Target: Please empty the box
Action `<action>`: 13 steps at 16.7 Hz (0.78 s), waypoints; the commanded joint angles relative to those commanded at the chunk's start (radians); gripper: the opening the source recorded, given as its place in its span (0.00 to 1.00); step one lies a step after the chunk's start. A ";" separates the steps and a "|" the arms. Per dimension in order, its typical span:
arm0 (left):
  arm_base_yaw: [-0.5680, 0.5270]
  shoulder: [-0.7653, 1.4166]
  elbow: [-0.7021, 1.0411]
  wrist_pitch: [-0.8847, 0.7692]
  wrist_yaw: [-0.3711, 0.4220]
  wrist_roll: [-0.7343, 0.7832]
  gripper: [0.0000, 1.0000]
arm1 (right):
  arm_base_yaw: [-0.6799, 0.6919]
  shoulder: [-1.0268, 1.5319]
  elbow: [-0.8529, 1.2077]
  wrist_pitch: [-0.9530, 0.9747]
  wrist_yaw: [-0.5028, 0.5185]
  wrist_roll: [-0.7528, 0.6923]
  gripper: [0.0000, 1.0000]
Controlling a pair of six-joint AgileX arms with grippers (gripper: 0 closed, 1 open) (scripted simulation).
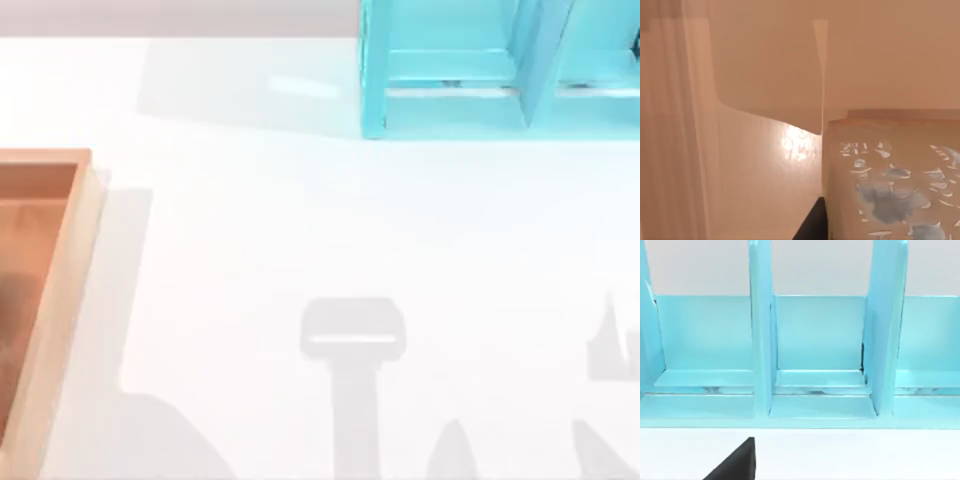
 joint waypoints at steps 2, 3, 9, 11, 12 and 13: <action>0.000 -0.014 0.068 -0.079 0.000 0.001 0.00 | 0.000 0.000 0.000 0.000 0.000 0.000 1.00; -0.001 -0.023 0.108 -0.134 0.000 0.001 0.00 | 0.000 0.000 0.000 0.000 0.000 0.000 1.00; -0.006 -0.095 0.341 -0.454 0.000 -0.005 0.00 | 0.000 0.000 0.000 0.000 0.000 0.000 1.00; -0.007 -0.109 0.368 -0.483 0.000 -0.007 0.00 | 0.000 0.000 0.000 0.000 0.000 0.000 1.00; -0.007 -0.109 0.369 -0.484 0.000 -0.007 0.00 | 0.000 0.000 0.000 0.000 0.000 0.000 1.00; -0.007 -0.109 0.369 -0.484 0.000 -0.007 0.00 | 0.000 0.000 0.000 0.000 0.000 0.000 1.00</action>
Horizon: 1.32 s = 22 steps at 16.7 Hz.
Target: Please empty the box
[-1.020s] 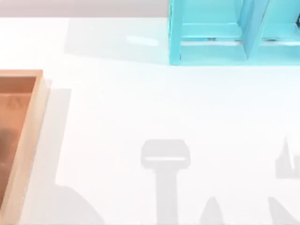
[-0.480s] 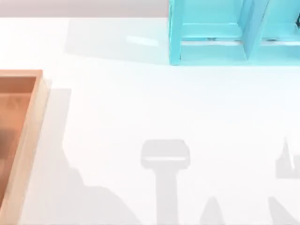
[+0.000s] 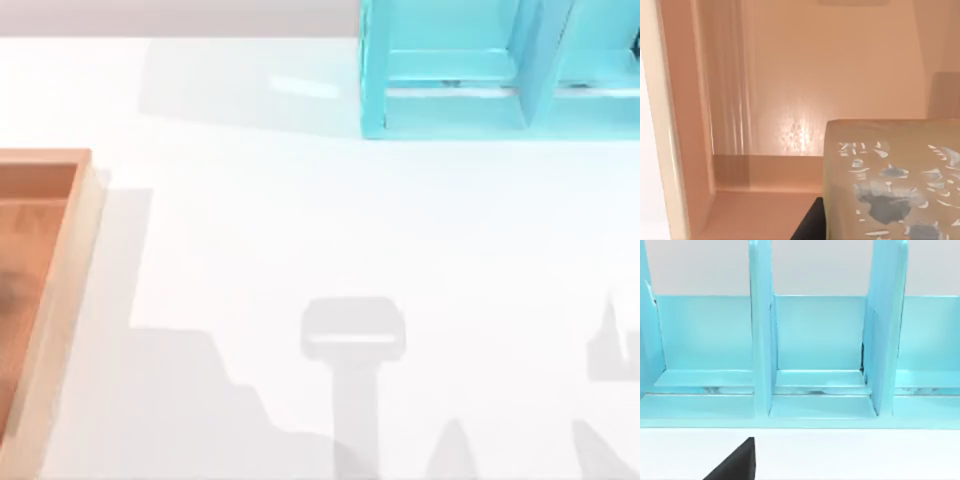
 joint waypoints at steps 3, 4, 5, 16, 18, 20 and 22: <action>0.001 0.005 -0.002 0.003 -0.001 0.002 0.00 | 0.000 0.000 0.000 0.000 0.000 0.000 1.00; -0.010 0.010 0.004 0.009 -0.003 0.002 0.00 | 0.000 0.000 0.000 0.000 0.000 0.000 1.00; -0.031 0.019 0.013 0.019 -0.007 -0.003 0.00 | 0.000 0.000 0.000 0.000 0.000 0.000 1.00; -0.767 0.219 0.022 0.231 -0.019 -0.665 0.00 | 0.000 0.000 0.000 0.000 0.000 0.000 1.00; -0.890 0.231 -0.017 0.266 -0.009 -0.824 0.00 | 0.000 0.000 0.000 0.000 0.000 0.000 1.00; -0.977 0.230 -0.057 0.294 0.000 -0.944 0.00 | 0.000 0.000 0.000 0.000 0.000 0.000 1.00; -1.034 0.224 -0.092 0.313 0.005 -1.023 0.00 | 0.000 0.000 0.000 0.000 0.000 0.000 1.00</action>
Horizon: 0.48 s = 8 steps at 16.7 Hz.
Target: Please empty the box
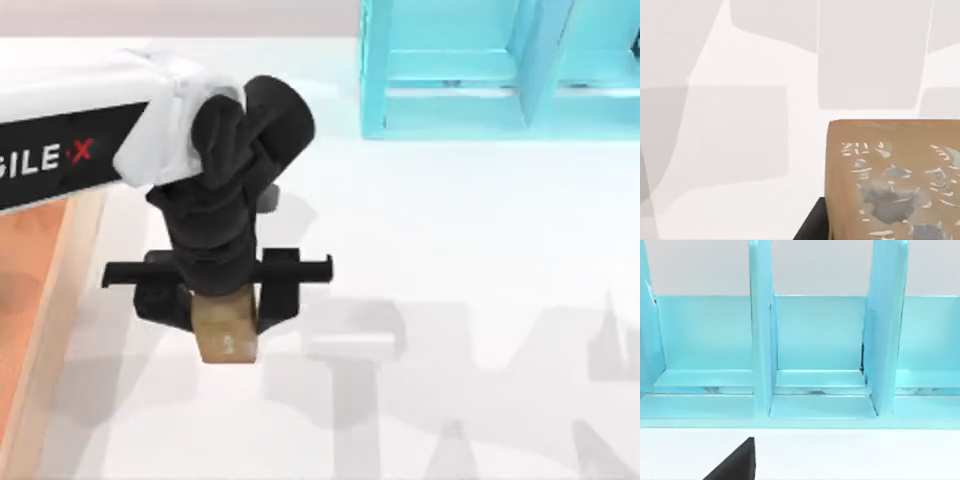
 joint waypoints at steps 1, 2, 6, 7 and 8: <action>-0.017 -0.004 -0.012 0.006 0.001 -0.022 0.00 | 0.000 0.000 0.000 0.000 0.000 0.000 1.00; -0.026 -0.007 -0.020 0.010 0.002 -0.035 0.00 | 0.000 0.000 0.000 0.000 0.000 0.000 1.00; -0.024 -0.005 -0.019 0.008 0.002 -0.035 0.00 | 0.000 0.000 0.000 0.000 0.000 0.000 1.00; -0.023 -0.004 -0.022 0.012 0.002 -0.035 0.00 | 0.000 0.000 0.000 0.000 0.000 0.000 1.00; -0.022 0.001 -0.033 0.026 0.003 -0.035 0.00 | 0.000 0.000 0.000 0.000 0.000 0.000 1.00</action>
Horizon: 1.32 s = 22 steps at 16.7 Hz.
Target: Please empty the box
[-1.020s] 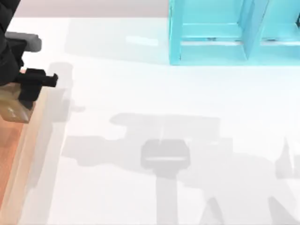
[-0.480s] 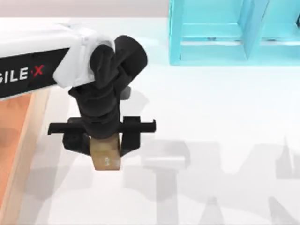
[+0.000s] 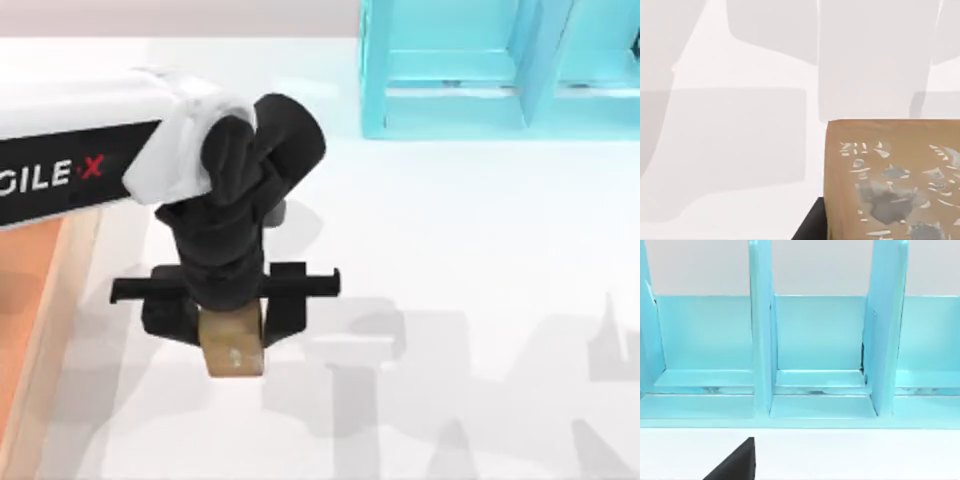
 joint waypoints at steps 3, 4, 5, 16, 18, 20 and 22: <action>-0.002 0.030 -0.055 0.095 0.000 0.002 0.00 | 0.000 0.000 0.000 0.000 0.000 0.000 1.00; -0.003 0.040 -0.074 0.126 0.000 0.002 0.00 | 0.000 0.000 0.000 0.000 0.000 0.000 1.00; -0.003 0.049 -0.088 0.147 0.000 0.002 0.00 | 0.000 0.000 0.000 0.000 0.000 0.000 1.00; -0.004 0.056 -0.097 0.157 0.000 0.001 0.53 | 0.000 0.000 0.000 0.000 0.000 0.000 1.00; -0.004 0.056 -0.097 0.157 0.000 0.001 0.68 | 0.000 0.000 0.000 0.000 0.000 0.000 1.00; -0.004 0.056 -0.097 0.157 0.000 0.001 0.83 | 0.000 0.000 0.000 0.000 0.000 0.000 1.00; -0.004 0.056 -0.097 0.157 0.000 0.001 0.98 | 0.000 0.000 0.000 0.000 0.000 0.000 1.00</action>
